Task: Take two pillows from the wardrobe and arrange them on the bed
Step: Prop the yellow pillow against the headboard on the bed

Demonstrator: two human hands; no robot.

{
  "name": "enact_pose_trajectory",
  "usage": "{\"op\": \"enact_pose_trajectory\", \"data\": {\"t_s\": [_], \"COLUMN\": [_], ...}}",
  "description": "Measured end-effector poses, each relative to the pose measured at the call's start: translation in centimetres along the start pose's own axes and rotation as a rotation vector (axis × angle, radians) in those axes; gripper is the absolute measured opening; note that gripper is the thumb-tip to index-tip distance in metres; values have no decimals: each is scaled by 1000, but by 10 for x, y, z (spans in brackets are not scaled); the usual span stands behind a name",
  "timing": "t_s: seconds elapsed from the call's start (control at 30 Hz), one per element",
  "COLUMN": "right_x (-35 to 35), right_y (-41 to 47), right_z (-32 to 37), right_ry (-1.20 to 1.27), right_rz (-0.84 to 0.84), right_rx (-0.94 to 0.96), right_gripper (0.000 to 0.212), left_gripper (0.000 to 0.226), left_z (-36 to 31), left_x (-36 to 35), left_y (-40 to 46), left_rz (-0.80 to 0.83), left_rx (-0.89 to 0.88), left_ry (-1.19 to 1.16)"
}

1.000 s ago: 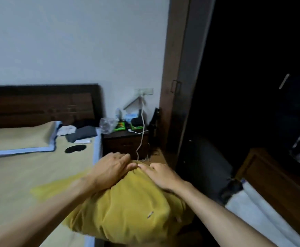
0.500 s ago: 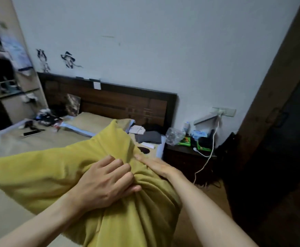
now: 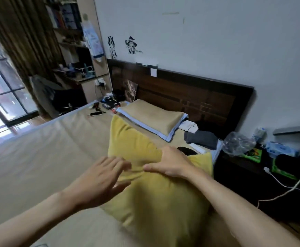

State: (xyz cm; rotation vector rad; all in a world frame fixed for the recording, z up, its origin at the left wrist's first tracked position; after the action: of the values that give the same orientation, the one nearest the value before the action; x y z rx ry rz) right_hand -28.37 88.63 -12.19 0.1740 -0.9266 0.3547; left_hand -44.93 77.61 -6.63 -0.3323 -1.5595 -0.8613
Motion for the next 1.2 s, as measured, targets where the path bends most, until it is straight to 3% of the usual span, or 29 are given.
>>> {"op": "enact_pose_trajectory", "data": {"t_s": [0.03,0.1,0.17,0.23,0.3,0.4,0.5,0.67,0.9,1.07,1.2], "right_x": [0,1,21,50,74,95,106,70,49,84,106], "right_y": [2,6,9,18,30,57,98,196,349,433,482], "right_z": [16,40,50,51,44,19,-21,-103,-88,-60,-62], "right_ry": [-152,-298,-341,-392,-471,-595,-530,-294,-502,-576,-610], "right_rz": [-11,-25,-21,-60,-100,-122,-71,241,120,-73,-145], "right_rx": [85,246,330,381,409,396,265,-23,31,120,127], "right_gripper": [63,52,43,40,49,69,76,103,88,83,83], "left_gripper": [73,128,142,115,80,62,56,58,53,37,44], "left_z": [22,55,69,71,80,90,105,192,346,430,481], "left_x": [6,-1,-27,-49,-58,-62,-70,-105,-141,-120,-127], "left_y": [25,70,97,115,136,165,192,229,278,319,352], "left_rz": [33,277,548,589,432,283,236,229,303,250,254], "left_rx": [73,148,154,175,186,60,-51,-150,-170,-138,-43], "left_ry": [52,219,268,87,-58,-26,-10,47,40,81,107]}}
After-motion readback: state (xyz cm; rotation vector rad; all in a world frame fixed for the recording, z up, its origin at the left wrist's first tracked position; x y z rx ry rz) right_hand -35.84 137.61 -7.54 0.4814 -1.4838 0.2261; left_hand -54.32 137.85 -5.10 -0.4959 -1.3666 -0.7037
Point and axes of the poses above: each hand's wrist, its own y-axis towards the middle knuckle, its own x-axis out of the back of the hand, z = x × y, the point moved 9 cm from there along y, towards the middle knuckle, and after that the axes turned 1 degree about z, right-handed, at the moved point
